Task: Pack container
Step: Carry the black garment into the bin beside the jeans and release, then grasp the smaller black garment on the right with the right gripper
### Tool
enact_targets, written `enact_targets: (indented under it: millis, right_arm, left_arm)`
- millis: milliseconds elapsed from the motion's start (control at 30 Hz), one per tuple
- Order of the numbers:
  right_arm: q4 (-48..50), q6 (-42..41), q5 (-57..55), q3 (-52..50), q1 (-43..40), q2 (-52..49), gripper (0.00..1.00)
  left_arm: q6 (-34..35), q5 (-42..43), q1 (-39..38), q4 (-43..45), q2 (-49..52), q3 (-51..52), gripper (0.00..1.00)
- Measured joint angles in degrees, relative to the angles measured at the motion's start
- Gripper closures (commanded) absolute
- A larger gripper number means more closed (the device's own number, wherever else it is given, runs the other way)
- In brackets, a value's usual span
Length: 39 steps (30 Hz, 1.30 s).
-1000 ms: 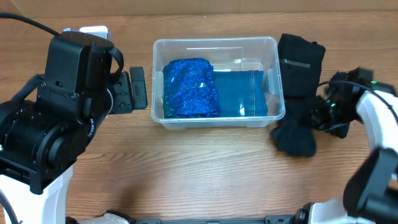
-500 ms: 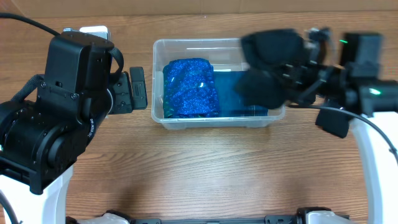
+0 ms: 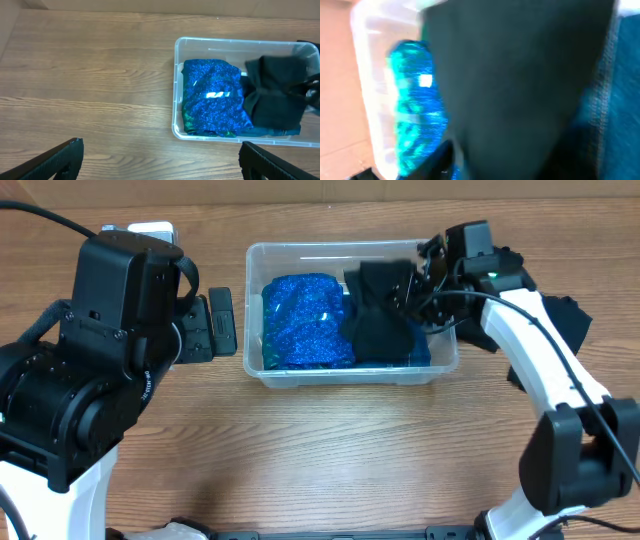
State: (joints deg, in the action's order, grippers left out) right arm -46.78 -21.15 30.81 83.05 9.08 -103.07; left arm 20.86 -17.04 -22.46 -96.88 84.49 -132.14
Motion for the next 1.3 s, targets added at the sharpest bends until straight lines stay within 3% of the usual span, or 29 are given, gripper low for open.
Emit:
enact_targets:
  millis: [267, 467, 600, 900, 1300]
  right_arm:
    - [-9.6, 1.7, -7.4, 0.6, -5.7, 6.0, 0.21]
    - [-13.4, 1.8, -9.1, 3.8, -20.1, 16.4, 0.09]
    - [-15.1, 2.6, -9.7, 4.2, -31.8, 17.6, 0.00]
    - [-13.6, 3.2, -13.3, 3.2, -48.2, 6.9, 0.00]
    - [-10.1, 6.8, -13.7, 2.6, -48.6, -11.1, 0.01]
  left_arm:
    - [0.0, 0.0, 0.0, 0.0, 0.0, 0.0, 0.00]
    - [0.0, 0.0, 0.0, 0.0, 0.0, 0.0, 0.00]
    - [0.0, 0.0, 0.0, 0.0, 0.0, 0.0, 0.00]
    - [0.0, 0.0, 0.0, 0.0, 0.0, 0.0, 0.00]
    - [0.0, 0.0, 0.0, 0.0, 0.0, 0.0, 0.00]
